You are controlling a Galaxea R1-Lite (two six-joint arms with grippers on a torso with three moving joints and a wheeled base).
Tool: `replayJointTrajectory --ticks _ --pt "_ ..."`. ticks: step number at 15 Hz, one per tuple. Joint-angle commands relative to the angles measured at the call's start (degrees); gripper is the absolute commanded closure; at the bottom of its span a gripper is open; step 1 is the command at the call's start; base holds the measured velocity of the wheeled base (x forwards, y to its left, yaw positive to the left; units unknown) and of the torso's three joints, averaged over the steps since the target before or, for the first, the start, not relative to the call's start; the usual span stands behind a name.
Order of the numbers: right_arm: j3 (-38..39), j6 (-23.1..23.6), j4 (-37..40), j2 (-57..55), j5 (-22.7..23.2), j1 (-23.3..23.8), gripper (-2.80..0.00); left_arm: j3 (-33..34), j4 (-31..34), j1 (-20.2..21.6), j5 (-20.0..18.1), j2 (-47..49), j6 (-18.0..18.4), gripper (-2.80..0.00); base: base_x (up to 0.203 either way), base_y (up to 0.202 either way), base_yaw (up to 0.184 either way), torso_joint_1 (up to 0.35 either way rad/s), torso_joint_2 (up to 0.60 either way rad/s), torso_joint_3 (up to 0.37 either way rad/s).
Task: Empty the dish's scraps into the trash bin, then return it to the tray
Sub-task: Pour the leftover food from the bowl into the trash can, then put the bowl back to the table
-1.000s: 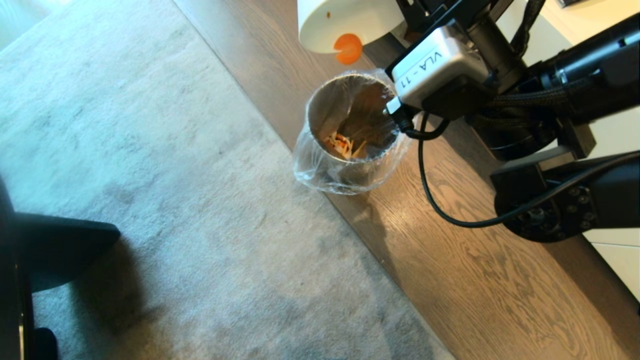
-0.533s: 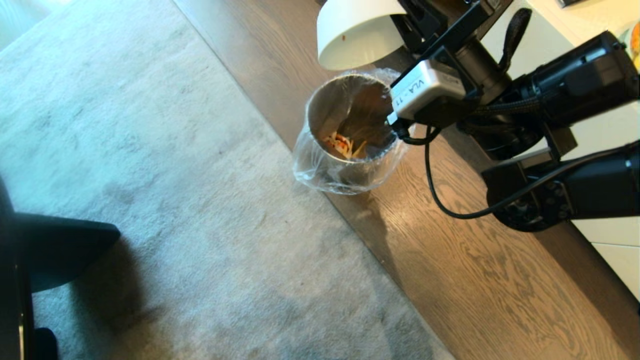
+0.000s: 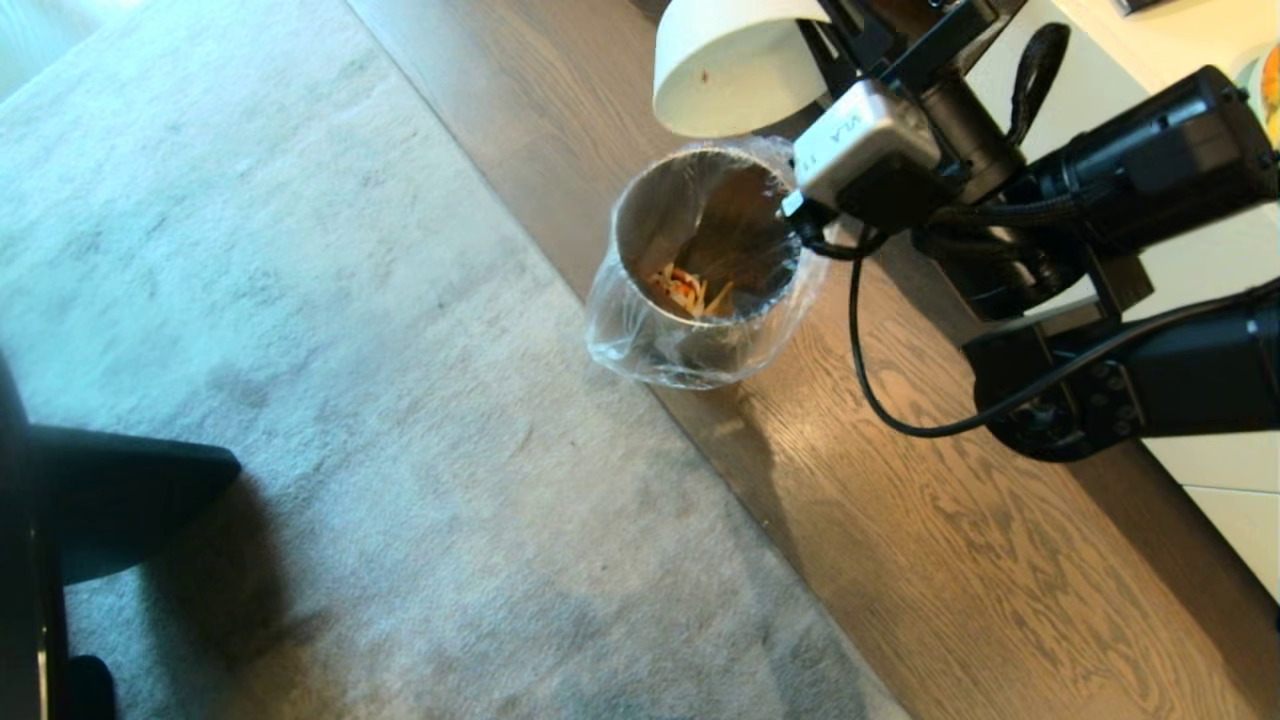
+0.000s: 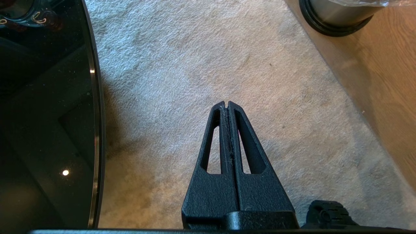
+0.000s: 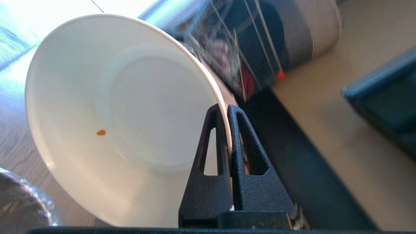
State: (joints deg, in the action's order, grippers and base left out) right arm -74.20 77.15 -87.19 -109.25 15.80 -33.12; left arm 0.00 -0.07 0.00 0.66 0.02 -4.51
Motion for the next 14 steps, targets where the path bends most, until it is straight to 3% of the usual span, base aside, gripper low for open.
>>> replayJointTrajectory --ticks 1,4,9,14 --pt "0.15 -2.44 -1.48 1.81 -6.7 -0.01 0.0 0.0 -0.01 0.0 0.04 -0.02 -0.06 0.0 0.0 0.0 0.0 0.0 0.0 0.0" --pt "1.93 -5.89 3.24 5.12 -13.13 0.31 0.0 0.0 -0.01 0.0 0.08 -0.02 -0.06 0.0 0.0 0.0 0.0 0.0 0.0 0.0" --pt "13.0 -15.38 8.49 11.68 -24.87 3.19 0.0 0.0 -0.01 0.0 0.04 -0.02 -0.06 0.0 0.0 0.0 0.0 0.0 0.0 0.0" --pt "15.6 -27.71 27.28 21.61 -30.31 11.58 0.0 0.0 -0.01 0.0 0.04 -0.02 -0.06 0.0 0.0 0.0 0.0 0.0 0.0 0.0"
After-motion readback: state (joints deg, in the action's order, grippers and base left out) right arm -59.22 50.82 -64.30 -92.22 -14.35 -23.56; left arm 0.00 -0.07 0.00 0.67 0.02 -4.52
